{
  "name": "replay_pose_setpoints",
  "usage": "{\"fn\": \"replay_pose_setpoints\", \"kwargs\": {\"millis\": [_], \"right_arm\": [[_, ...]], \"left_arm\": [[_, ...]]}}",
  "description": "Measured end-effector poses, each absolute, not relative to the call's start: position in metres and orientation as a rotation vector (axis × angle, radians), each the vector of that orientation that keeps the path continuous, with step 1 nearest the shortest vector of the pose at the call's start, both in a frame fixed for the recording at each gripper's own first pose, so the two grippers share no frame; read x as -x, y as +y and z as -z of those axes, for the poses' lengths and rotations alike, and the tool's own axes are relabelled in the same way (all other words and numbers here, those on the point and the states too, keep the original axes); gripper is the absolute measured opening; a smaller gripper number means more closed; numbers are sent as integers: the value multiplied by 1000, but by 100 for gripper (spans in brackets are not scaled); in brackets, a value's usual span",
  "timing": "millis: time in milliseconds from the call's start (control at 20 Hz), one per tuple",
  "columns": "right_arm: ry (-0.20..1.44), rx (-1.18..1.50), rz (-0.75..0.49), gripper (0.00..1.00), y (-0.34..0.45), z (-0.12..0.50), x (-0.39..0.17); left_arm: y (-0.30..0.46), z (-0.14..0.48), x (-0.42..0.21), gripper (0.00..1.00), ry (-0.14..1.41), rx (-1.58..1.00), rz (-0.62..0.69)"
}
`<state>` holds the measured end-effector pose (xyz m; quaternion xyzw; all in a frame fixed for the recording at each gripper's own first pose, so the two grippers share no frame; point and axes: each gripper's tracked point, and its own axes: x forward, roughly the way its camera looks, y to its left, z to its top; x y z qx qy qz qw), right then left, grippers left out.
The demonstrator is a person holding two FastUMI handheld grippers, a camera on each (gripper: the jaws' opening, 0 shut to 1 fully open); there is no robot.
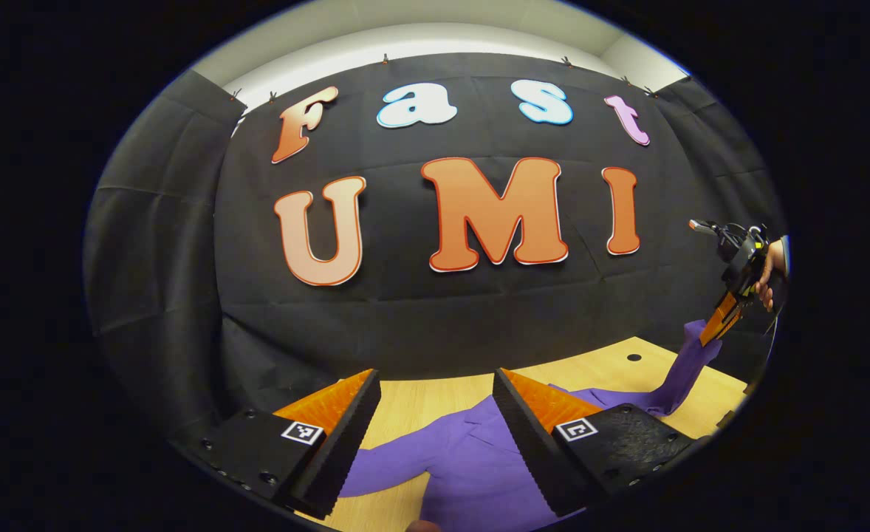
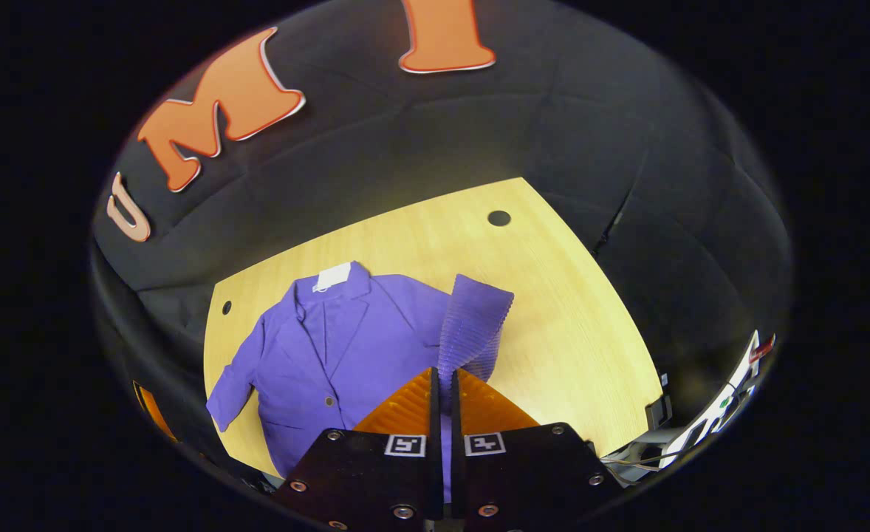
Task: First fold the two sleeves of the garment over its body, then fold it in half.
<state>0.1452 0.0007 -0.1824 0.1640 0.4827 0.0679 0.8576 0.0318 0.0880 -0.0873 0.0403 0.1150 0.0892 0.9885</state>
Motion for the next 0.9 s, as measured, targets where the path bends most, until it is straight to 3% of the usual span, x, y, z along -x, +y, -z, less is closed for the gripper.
{"fn": "replay_pose_setpoints", "kwargs": {"millis": [500,900], "right_arm": [[964,-233,-362,4,147,135,-169],[986,-197,-462,5,246,145,-170]], "left_arm": [[180,106,12,98,289,-82,-341],[235,126,32,98,341,-100,-414]]}}
